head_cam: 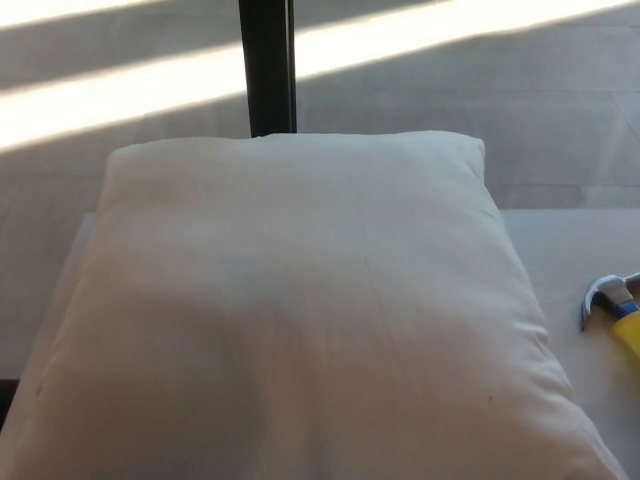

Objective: A hammer is kept on the right hand side and a pillow is kept on the left hand side on the desk infront of the robot and the robot uses its right hand to pick up the hammer and makes a downward swinging motion to hit the pillow

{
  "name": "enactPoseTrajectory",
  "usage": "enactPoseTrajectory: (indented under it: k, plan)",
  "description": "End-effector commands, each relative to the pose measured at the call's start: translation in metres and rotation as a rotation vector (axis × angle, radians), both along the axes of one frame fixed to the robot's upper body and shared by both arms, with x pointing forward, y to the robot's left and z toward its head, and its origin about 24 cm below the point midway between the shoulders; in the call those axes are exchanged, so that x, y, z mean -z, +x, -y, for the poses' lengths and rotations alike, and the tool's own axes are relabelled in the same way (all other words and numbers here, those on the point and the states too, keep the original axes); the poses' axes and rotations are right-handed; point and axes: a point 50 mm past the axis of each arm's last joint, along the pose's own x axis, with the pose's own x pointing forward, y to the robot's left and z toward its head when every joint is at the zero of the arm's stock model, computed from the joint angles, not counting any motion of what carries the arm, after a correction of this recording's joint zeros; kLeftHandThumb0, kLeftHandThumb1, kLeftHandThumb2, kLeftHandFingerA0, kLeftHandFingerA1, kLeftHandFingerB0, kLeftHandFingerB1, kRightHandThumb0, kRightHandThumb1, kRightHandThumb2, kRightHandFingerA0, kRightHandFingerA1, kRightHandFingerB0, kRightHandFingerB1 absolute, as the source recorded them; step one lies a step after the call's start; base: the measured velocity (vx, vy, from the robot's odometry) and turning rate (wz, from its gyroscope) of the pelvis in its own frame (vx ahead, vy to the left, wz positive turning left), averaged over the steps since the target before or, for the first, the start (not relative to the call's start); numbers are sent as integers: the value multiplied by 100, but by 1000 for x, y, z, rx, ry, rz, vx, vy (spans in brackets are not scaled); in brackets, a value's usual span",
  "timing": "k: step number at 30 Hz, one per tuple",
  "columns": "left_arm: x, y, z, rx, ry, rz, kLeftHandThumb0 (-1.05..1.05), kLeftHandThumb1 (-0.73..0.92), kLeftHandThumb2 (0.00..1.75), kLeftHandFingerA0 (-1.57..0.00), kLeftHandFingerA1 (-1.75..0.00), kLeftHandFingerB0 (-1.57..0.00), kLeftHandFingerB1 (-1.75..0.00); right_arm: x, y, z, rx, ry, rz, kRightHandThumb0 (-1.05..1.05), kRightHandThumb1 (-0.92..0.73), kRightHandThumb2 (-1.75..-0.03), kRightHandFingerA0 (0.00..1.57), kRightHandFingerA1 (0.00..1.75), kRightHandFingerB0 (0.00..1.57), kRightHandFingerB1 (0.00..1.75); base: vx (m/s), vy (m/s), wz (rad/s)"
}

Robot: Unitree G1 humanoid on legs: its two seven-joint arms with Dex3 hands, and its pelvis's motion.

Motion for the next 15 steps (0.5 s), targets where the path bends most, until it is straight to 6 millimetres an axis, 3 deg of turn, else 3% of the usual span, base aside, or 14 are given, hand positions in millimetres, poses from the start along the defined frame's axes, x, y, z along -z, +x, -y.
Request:
enactPoseTrajectory:
  k: [1, 6, 7, 8, 10, 11, 12, 13, 14, 15]
  plan:
    - [-4, -7, -5, -2, 27, -25, -64, 77, 63, -70, -57, -54, -52, -21, -20, 15, -236, 221, -121, -105, -73, -109, 0, 22, 0, 0, 0, 0, 0]
    - [-4, -6, -5, 14, 28, -33, -63, 78, 63, -67, -56, -52, -50, -32, -30, 35, -180, 320, -18, -103, -76, -112, 0, 19, 0, 0, 0, 0, 0]
    - [-4, -6, -5, 11, 26, -32, -62, 78, 63, -66, -55, -52, -50, -35, -32, 39, -156, 356, 12, -91, -66, -93, 0, 0, 0, 0, 0, 0, 0]
    - [-4, -6, -5, 5, 23, -21, -63, 77, 63, -66, -58, -58, -54, -40, -37, 51, -92, 416, 76, -104, -76, -112, 0, 11, 0, 0, 0, 0, 0]
    - [-4, -6, -5, 0, 27, -22, -64, 77, 63, -68, -58, -59, -53, -48, -46, 67, -8, 437, 161, -102, -81, -114, 0, 11, 0, 0, 0, 0, 0]
    - [-4, -6, -5, -1, 29, -27, -63, 76, 63, -70, -58, -59, -53, -49, -49, 73, 24, 463, 205, -86, -87, -66, 0, 0, 0, 6, 0, 0, 0]
    - [-4, -5, -5, -4, 23, -19, -63, 77, 63, -69, -58, -57, -54, -51, -55, 83, 78, 498, 275, -97, -75, -111, 0, 16, 0, 3, 0, 0, 0]
    - [-4, -5, -5, -2, 17, -9, -63, 77, 63, -69, -58, -57, -54, -52, -58, 89, 111, 492, 303, -97, -75, -111, 0, 16, 0, 3, 0, 0, 0]
    - [-5, -5, -5, 2, 22, -20, -62, 77, 63, -66, -57, -57, -51, -57, -69, 106, 204, 509, 414, -91, -72, -94, 0, 1, 0, 0, 0, 0, 0]
    - [-5, -5, -5, 7, 25, -23, -64, 77, 64, -66, -58, -55, -51, -59, -75, 114, 272, 492, 462, -91, -76, -109, 0, 18, 0, 7, 0, 0, 0]
